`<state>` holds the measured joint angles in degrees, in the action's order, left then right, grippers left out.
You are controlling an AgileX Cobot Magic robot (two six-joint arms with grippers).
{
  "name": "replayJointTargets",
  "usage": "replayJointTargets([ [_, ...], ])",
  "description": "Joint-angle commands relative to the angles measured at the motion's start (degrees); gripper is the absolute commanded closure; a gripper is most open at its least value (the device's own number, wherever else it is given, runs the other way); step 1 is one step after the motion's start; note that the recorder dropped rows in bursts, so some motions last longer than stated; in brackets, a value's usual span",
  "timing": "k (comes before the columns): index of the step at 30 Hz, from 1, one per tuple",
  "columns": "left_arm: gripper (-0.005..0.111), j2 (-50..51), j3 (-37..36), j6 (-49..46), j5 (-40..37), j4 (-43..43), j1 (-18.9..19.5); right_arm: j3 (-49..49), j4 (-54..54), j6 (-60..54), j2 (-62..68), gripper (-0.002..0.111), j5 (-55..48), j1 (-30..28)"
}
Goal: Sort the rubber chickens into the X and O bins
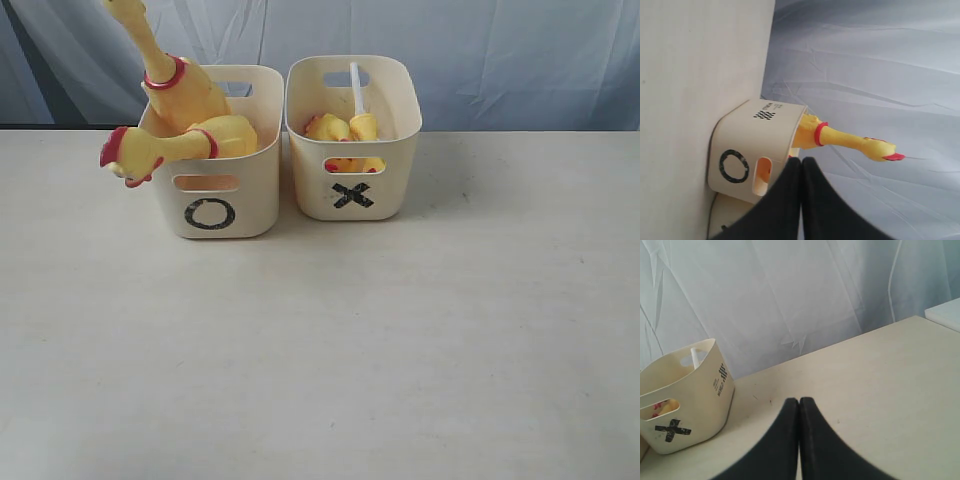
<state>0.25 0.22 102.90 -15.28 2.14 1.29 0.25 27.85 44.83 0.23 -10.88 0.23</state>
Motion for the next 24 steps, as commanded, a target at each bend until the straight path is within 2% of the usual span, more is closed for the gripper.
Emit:
replayJointTargets([
  [1, 0.107, -0.2, -0.2, -0.3, 2.1, -1.3, 0.2, -0.2, 0.1, -0.1, -0.2, 0.109, -0.4, -0.2],
  [7, 0.107, -0.2, -0.2, -0.3, 2.2, -1.0, 0.2, -0.2, 0.1, -0.1, -0.2, 0.109, -7.5, -0.2],
  [12, 0.107, -0.2, -0.2, -0.3, 2.2, -1.0, 0.2, -0.2, -0.3, -0.1, -0.2, 0.109, -7.5, -0.2],
  [18, 0.107, -0.2, -0.2, -0.3, 2.2, -1.0, 0.2, -0.2, -18.6, -0.1, -0.2, 0.109, -6.4, -0.2],
  [24, 0.107, -0.2, -0.2, -0.3, 2.2, -1.0, 0.2, -0.2, -28.6, -0.1, -0.2, 0.109, -6.2, -0.2],
])
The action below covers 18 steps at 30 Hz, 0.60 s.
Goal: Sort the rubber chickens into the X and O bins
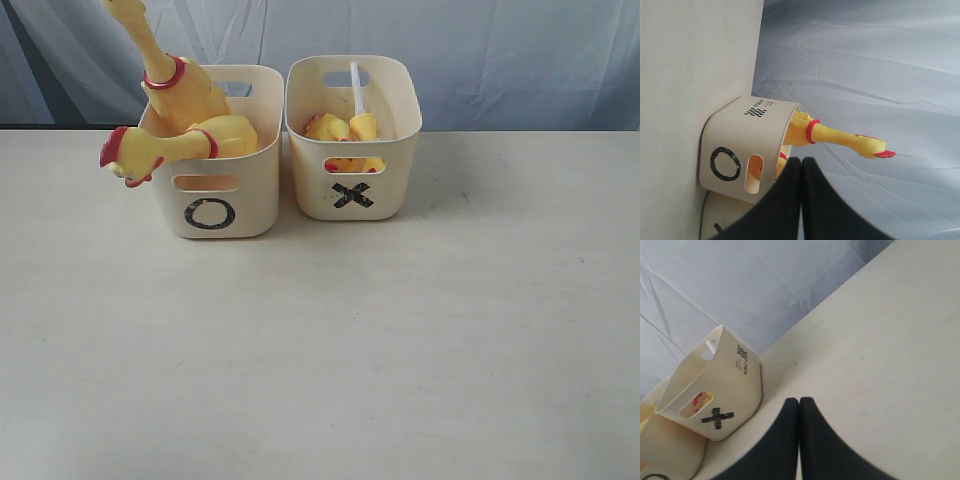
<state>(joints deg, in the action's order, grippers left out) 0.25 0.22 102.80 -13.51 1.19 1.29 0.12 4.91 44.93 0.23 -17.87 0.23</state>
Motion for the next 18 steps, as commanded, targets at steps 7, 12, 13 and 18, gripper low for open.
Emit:
replayJointTargets([
  [7, 0.107, -0.2, -0.2, -0.2, 0.4, -0.1, 0.2, -0.1, -5.7, -0.2, -0.2, 0.109, 0.5, -0.2],
  [12, 0.107, -0.2, -0.2, -0.2, 0.4, -0.1, 0.2, -0.1, -5.6, -0.2, -0.2, 0.109, 0.5, 3.2],
  [13, 0.107, -0.2, -0.2, -0.2, 0.4, -0.1, 0.2, -0.1, -5.6, -0.2, -0.2, 0.109, 0.5, 4.6],
  [18, 0.107, -0.2, -0.2, -0.2, 0.4, 0.4, 0.2, -0.1, -5.6, -0.2, -0.2, 0.109, 0.5, 11.4],
])
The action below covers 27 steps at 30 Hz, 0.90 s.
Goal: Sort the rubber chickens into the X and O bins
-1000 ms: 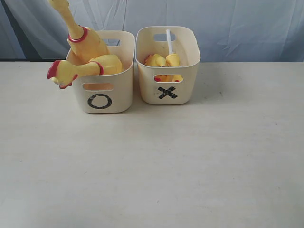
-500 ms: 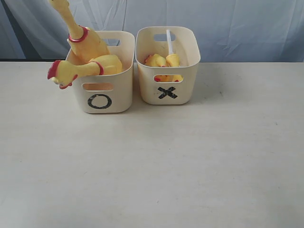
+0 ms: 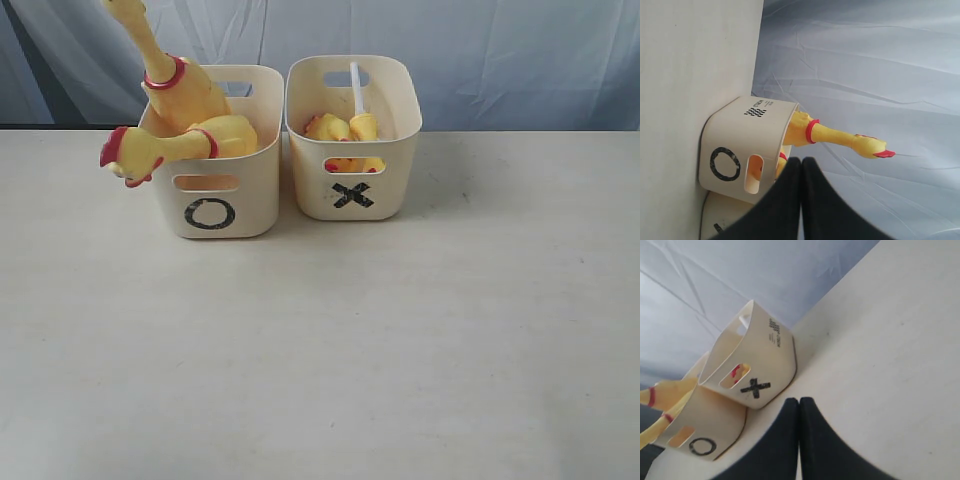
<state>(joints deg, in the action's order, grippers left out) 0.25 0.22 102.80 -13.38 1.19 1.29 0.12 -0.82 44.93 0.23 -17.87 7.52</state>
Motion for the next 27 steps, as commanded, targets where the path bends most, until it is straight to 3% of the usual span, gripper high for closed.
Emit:
replayJointTargets([
  [1, 0.107, -0.2, -0.2, -0.2, 0.2, 0.4, 0.2, -0.1, 0.2, -0.2, -0.2, 0.109, 0.5, 4.8],
  [22, 0.107, -0.2, -0.2, -2.0, 0.5, 12.2, 0.2, -0.1, 0.2, -0.3, -0.2, 0.109, 1.9, 5.2],
  [24, 0.107, -0.2, -0.2, -11.6, 1.1, 14.6, 0.2, -0.1, 0.4, -1.4, -0.2, 0.109, 1.9, 5.2],
  [27, 0.107, -0.2, -0.2, -42.1, 2.4, 17.6, 0.2, -0.1, 0.5, -9.5, -0.2, 0.109, 1.9, 5.2],
])
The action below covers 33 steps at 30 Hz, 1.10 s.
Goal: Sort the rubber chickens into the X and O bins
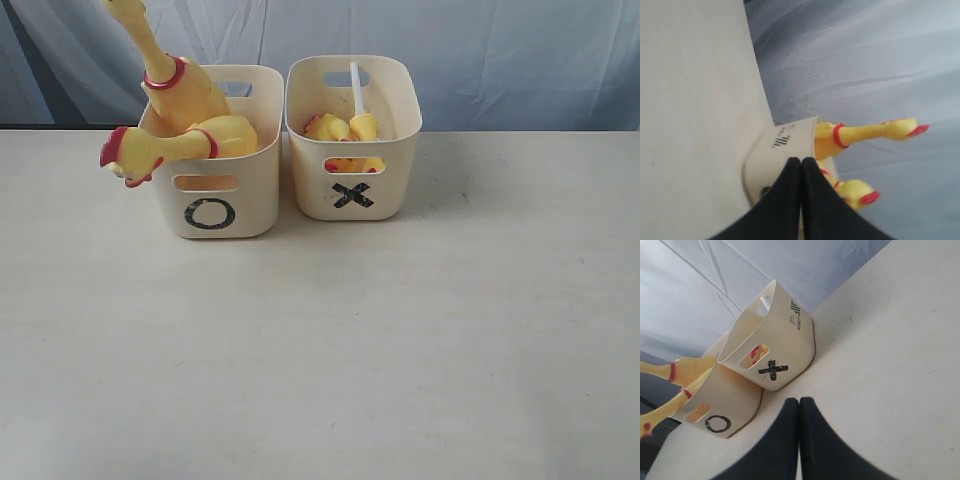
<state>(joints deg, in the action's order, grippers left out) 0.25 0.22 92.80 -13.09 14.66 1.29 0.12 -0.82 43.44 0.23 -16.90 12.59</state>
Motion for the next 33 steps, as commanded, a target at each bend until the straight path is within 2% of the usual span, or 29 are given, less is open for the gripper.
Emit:
replayJointTargets([
  [1, 0.107, -0.2, -0.2, -44.6, 2.6, 4.5, 0.2, -0.1, 0.5, -11.2, -0.2, 0.109, 0.9, 0.1],
  [2, 0.107, -0.2, -0.2, -55.8, 2.8, 4.5, 0.2, -0.1, 0.8, -14.2, -0.2, 0.109, 0.9, 0.1],
  [5, 0.107, -0.2, -0.2, -78.2, 2.8, 4.5, 0.2, -0.1, 2.4, -18.1, -0.2, 0.109, 0.9, 0.1],
  [8, 0.107, -0.2, -0.2, -88.0, 2.7, 4.4, 0.2, -0.1, 3.3, -18.0, -0.2, 0.109, 0.9, 0.1],
  [11, 0.107, -0.2, -0.2, -88.3, 2.2, 4.2, 0.2, -0.1, 3.3, -18.8, -0.2, 0.109, 0.9, 0.1],
  [17, 0.107, -0.2, -0.2, -88.3, 0.0, 4.2, 0.2, -0.1, 7.0, -31.2, -0.2, 0.109, 0.6, 0.1],
  [29, 0.107, -0.2, -0.2, -88.3, 0.0, 3.8, 0.2, -0.1, 9.4, -35.5, -0.2, 0.109, -2.0, 0.1],
  [33, 0.107, -0.2, -0.2, -83.7, 0.0, 0.3, 0.2, -0.1, 9.4, -35.5, -0.2, 0.109, -2.0, 0.1],
])
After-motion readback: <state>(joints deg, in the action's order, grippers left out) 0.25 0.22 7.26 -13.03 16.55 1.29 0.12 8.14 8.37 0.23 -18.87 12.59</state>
